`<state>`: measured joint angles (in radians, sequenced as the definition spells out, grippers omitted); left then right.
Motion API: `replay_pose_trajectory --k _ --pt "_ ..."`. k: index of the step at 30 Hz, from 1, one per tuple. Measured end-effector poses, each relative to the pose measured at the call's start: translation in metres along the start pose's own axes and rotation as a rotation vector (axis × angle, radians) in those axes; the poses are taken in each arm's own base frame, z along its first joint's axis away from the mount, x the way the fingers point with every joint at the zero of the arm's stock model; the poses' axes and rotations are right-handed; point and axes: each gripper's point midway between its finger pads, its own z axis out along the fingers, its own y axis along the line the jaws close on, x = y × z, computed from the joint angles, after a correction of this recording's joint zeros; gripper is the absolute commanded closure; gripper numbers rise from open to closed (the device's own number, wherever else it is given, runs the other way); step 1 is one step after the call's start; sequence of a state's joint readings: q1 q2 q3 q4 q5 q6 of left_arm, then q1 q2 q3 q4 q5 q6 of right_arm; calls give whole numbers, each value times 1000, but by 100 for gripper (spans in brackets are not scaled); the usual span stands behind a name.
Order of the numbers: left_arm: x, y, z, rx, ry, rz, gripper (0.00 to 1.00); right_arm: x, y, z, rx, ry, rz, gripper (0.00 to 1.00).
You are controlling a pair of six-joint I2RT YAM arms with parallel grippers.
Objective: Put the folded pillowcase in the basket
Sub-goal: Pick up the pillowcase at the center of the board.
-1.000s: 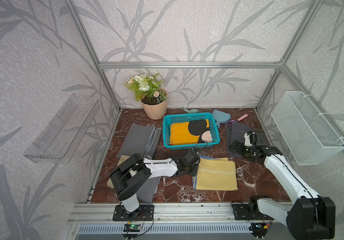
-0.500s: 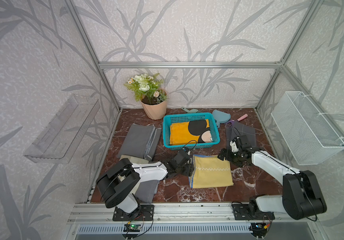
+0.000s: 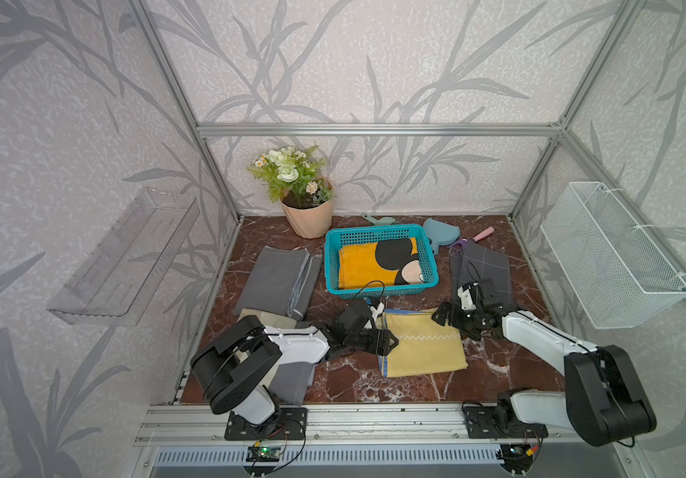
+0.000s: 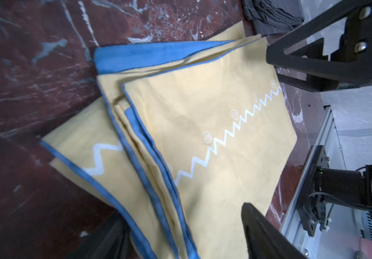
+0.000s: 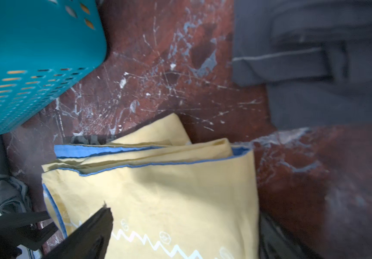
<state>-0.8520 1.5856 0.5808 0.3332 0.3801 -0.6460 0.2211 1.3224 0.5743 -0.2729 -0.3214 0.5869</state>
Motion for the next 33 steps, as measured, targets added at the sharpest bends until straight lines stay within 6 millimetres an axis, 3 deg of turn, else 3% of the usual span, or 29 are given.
replay_pose_trajectory --k 3,6,11,14,24,29,33 --pt "-2 -4 5 27 -1 -6 27 4 12 6 -25 8 -30 9" --pt "0 -2 7 21 4 -16 47 8 19 11 -44 14 -46 24" --pt "9 13 7 -50 32 -36 100 15 16 18 -51 20 -27 73" --pt "10 17 7 -70 30 -33 100 23 10 21 -40 43 -13 100" --pt "4 11 -11 -103 0 -3 100 34 18 12 -43 60 -41 100" --pt "-11 -17 -35 -68 -48 61 100 26 48 -24 -101 -12 -120 100" --pt "-38 -47 -55 -24 -113 112 100 9 82 -60 -177 -97 -175 100"
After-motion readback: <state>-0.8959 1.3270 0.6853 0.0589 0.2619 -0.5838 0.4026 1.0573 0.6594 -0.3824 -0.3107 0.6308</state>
